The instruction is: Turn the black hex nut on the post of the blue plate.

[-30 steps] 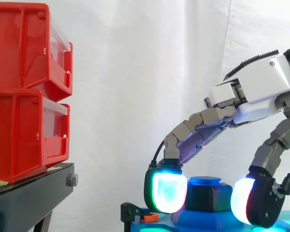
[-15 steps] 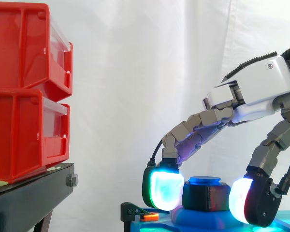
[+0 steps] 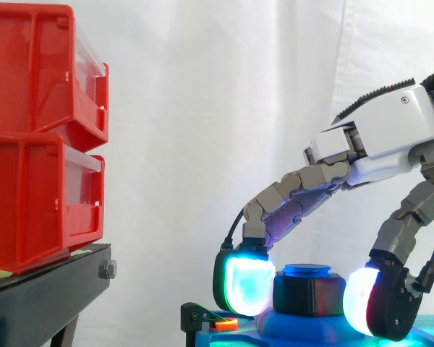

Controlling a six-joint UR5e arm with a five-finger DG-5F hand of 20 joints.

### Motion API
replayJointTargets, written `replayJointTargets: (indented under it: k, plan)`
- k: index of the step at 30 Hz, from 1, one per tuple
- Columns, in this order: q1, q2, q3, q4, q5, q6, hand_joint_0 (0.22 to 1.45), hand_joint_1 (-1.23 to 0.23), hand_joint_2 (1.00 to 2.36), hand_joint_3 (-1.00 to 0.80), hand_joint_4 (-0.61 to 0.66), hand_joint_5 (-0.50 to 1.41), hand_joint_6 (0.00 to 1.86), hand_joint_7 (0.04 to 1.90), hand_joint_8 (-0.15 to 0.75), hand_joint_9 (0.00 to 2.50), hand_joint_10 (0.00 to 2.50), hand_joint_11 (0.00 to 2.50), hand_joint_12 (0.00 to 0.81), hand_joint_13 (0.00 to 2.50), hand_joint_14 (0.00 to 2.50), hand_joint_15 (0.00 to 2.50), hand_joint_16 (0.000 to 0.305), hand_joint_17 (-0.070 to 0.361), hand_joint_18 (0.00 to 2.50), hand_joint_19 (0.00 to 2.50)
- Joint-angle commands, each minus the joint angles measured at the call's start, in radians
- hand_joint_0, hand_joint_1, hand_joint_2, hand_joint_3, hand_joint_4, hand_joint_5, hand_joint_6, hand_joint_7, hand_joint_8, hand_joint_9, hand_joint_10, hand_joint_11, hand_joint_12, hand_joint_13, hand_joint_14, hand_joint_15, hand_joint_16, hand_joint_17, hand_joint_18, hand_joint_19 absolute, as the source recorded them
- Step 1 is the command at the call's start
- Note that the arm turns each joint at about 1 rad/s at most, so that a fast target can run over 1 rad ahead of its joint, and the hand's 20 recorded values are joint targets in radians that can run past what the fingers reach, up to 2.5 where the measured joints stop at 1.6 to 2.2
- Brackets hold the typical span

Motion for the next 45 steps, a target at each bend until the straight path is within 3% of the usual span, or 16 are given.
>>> replayJointTargets:
  k: [1,9,14,15,22,27,29,33,35,40,43,44,45]
  plan:
    - [0.0,0.0,0.0,0.0,0.0,0.0,0.63,-0.85,1.0,-0.48,0.15,-0.18,0.5,1.08,0.221,0.43,0.0,0.05,0.318,0.34,0.0,0.0,0.031,0.07,0.12,0.0]
    - [0.0,0.0,-0.002,0.008,0.0,0.003,0.54,-0.82,1.0,-0.5,0.16,-0.2,0.5,1.04,0.229,0.42,0.0,0.04,0.329,0.33,0.0,0.0,0.034,0.075,0.11,0.0]
    - [0.009,0.002,0.014,0.008,0.002,0.006,0.47,-0.75,1.0,-0.5,0.19,-0.21,0.5,0.96,0.245,0.4,0.0,0.04,0.354,0.32,0.0,0.0,0.039,0.089,0.12,0.0]
    - [0.011,0.002,0.044,-0.008,0.002,0.006,0.46,-0.73,1.0,-0.5,0.2,-0.21,0.5,0.94,0.249,0.39,0.0,0.04,0.36,0.31,0.0,0.0,0.041,0.091,0.12,0.0]
    - [0.022,0.002,0.162,-0.127,0.003,0.006,0.43,-0.66,1.0,-0.5,0.19,-0.22,0.5,0.87,0.259,0.33,0.0,0.0,0.378,0.26,0.0,0.0,0.046,0.103,0.08,0.0]
    - [0.023,0.003,0.187,-0.203,0.0,0.005,0.43,-0.61,1.0,-0.5,0.19,-0.23,0.5,0.81,0.257,0.29,0.0,0.0,0.385,0.22,0.0,0.0,0.048,0.109,0.02,0.0]
    - [0.02,0.023,0.185,-0.261,-0.002,0.005,0.42,-0.57,1.0,-0.5,0.19,-0.23,0.5,0.8,0.254,0.26,0.0,0.0,0.384,0.17,0.0,0.0,0.049,0.11,0.0,0.0]
    - [0.022,0.054,0.173,-0.288,0.002,0.006,0.42,-0.52,1.0,-0.5,0.19,-0.23,0.5,0.76,0.254,0.23,0.0,0.0,0.389,0.09,0.0,0.0,0.051,0.114,0.0,0.0]
    - [0.02,0.077,0.15,-0.29,0.002,0.012,0.43,-0.51,1.0,-0.5,0.19,-0.23,0.5,0.74,0.25,0.21,0.0,0.0,0.389,0.06,0.0,0.0,0.051,0.116,0.0,0.0]
    - [0.017,0.17,0.017,-0.265,-0.002,0.067,0.43,-0.49,1.0,-0.5,0.19,-0.23,0.5,0.72,0.25,0.19,0.0,0.0,0.391,0.02,0.0,0.0,0.052,0.117,0.0,0.0]
    - [0.015,0.275,-0.171,-0.103,0.008,0.199,0.43,-0.49,1.0,-0.5,0.19,-0.23,0.5,0.72,0.238,0.16,0.0,0.0,0.383,0.0,0.0,0.0,0.053,0.118,0.0,0.0]
    - [0.017,0.29,-0.194,-0.08,0.008,0.221,0.43,-0.49,1.0,-0.5,0.19,-0.23,0.5,0.73,0.235,0.16,0.0,0.0,0.378,0.0,0.0,0.0,0.052,0.118,0.0,0.0]
    - [0.017,0.327,-0.256,-0.02,0.009,0.278,0.43,-0.49,1.0,-0.5,0.19,-0.23,0.5,0.72,0.231,0.16,0.0,0.0,0.372,0.0,0.0,0.0,0.053,0.119,0.0,0.0]
